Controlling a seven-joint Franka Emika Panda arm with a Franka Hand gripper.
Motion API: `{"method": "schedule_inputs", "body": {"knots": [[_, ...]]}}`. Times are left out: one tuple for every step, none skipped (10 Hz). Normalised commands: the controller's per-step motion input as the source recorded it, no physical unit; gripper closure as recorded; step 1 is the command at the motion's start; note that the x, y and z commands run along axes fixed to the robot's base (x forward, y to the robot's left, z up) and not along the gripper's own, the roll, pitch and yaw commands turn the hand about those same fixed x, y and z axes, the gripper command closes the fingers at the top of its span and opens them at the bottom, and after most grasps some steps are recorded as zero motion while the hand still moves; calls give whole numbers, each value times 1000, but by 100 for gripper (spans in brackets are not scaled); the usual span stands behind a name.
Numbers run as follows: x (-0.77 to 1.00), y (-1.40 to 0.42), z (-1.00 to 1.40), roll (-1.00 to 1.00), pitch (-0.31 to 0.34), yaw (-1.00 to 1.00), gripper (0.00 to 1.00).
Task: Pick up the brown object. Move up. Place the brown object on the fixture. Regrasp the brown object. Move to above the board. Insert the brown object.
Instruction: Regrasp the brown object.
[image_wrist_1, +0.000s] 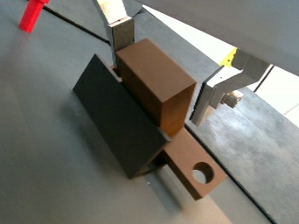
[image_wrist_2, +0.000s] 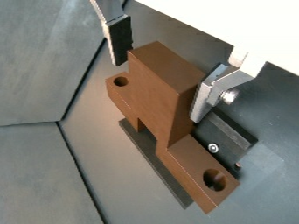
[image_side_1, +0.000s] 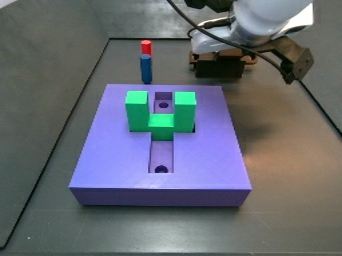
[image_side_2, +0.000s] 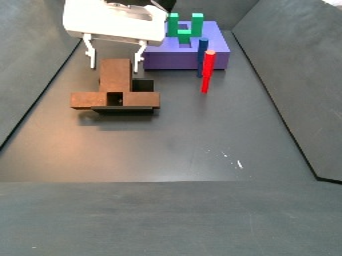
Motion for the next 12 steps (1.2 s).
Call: {"method": "schedule_inputs", "body": {"knots": [[0,3,-100,0,240,-106,0],[0,6,-106,0,203,-71,0],[26,0,-74,-14,223,-57,0],[57,0,-34,0,277,-83,0],[103,0,-9,0,191,-51,0],[46,0,0,0,54,0,0],[43,0,0,0,46,0,0],[20,0,0,0,34,0,0],[0,0,0,0,6,0,0],[66,0,17,6,243,-91,0],[111,0,23,0,283,-140,0],[123,0,0,0,160,-37,0]]}}
